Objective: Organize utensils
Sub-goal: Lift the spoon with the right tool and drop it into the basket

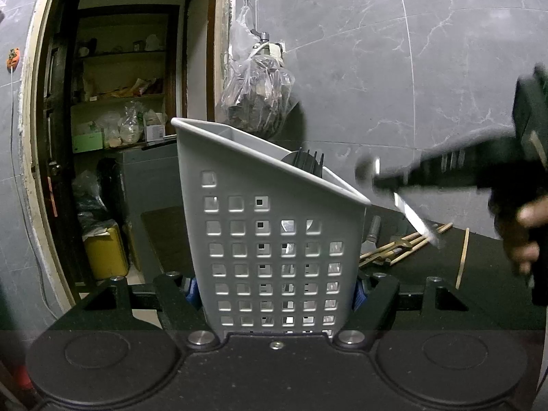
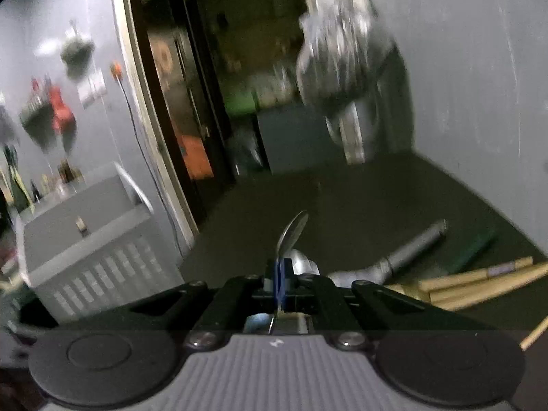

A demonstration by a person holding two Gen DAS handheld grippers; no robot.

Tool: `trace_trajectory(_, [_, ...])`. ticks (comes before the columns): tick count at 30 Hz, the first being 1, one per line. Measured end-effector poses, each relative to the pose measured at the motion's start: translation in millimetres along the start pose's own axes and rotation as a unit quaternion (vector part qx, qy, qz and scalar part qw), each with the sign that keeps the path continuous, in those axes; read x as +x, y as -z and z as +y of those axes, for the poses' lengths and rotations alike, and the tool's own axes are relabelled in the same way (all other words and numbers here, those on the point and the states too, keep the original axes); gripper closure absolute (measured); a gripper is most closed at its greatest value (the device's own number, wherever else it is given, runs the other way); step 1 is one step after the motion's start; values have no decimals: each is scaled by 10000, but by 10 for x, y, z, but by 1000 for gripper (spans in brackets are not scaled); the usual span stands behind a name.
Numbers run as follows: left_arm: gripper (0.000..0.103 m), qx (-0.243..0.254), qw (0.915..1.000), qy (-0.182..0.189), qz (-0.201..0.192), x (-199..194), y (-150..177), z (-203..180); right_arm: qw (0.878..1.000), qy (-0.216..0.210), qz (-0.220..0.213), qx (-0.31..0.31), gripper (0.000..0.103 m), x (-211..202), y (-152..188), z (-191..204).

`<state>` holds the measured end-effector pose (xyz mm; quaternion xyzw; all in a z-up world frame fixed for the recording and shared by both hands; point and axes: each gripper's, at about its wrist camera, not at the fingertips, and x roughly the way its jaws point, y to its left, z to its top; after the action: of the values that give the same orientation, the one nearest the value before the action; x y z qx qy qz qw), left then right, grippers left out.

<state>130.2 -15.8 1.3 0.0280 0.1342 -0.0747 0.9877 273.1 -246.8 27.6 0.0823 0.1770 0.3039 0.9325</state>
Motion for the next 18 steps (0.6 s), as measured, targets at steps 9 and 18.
trace_trajectory(9, [27, 46, 9999, 112, 9, 8, -9, -10, 9821, -1124, -1459, 403, 101, -187, -409, 271])
trace_trajectory(18, [27, 67, 9998, 191, 10, 25, -17, 32, 9747, -1718, -1389, 343, 101, 370, -471, 574])
